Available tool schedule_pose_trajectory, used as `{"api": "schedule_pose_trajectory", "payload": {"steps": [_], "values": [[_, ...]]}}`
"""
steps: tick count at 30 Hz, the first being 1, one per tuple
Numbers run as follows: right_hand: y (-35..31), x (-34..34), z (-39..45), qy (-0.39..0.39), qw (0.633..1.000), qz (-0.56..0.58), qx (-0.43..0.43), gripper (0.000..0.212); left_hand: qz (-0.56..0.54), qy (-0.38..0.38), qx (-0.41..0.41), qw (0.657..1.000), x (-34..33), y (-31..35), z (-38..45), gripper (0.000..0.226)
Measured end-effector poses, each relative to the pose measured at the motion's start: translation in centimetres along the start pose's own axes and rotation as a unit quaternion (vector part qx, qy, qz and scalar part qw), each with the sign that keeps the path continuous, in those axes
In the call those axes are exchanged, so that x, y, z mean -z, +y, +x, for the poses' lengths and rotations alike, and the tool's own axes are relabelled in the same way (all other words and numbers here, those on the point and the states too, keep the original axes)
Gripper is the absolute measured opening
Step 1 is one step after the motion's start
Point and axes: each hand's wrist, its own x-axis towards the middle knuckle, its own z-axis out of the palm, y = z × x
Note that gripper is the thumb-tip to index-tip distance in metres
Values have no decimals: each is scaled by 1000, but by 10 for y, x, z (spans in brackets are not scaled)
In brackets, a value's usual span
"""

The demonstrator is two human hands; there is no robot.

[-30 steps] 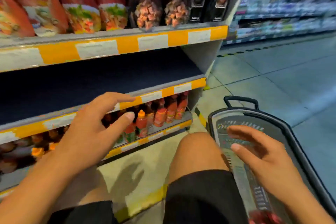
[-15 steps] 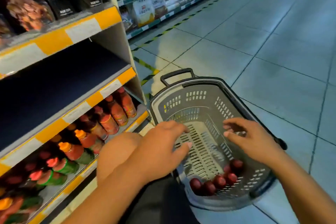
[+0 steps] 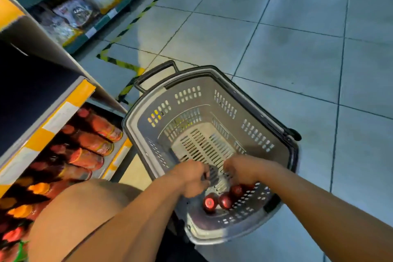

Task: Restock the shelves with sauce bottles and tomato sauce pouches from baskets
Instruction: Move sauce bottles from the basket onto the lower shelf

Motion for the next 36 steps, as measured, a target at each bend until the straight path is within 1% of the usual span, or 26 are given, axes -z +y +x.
{"api": "schedule_pose_trajectory", "payload": {"steps": [1,4,7,9,11,13,17,19,22,24,28,30,33,36], "values": [[-1,-4,4,-22,999,-22,-1,28,11,-18,-1,1000,-7,2,7,16],[-5,-16,14,-75,993,-86,7,39,38,-81,15,996,-19,9,26,25],[-7,-20,17,-126,984,-128,4,25,85,-169,37,981,-35,17,50,27],[-7,-19,17,-158,977,-139,5,26,115,-218,41,968,-45,26,60,31],[-8,-16,14,-196,968,-154,18,31,132,-245,33,960,-54,36,69,36],[-10,-13,16,-207,961,-181,36,34,152,-267,24,951,-58,42,74,40],[-12,-12,19,-216,957,-191,30,34,174,-315,23,933,-67,33,82,42],[-13,-12,20,-212,960,-181,36,36,164,-328,31,930,-69,25,84,50],[-16,-10,20,-226,958,-169,44,38,136,-326,37,935,-64,20,83,64],[-17,-10,22,-234,956,-168,48,37,133,-332,35,933,-62,20,84,63],[-17,-9,25,-257,950,-165,64,36,142,-367,43,918,-69,20,92,49],[-18,-8,26,-264,947,-167,72,39,154,-376,43,913,-71,21,93,45],[-18,-6,27,-271,945,-164,78,48,168,-368,33,914,-73,22,93,51],[-18,-4,28,-274,947,-151,80,48,173,-365,34,914,-71,26,93,56]]}}
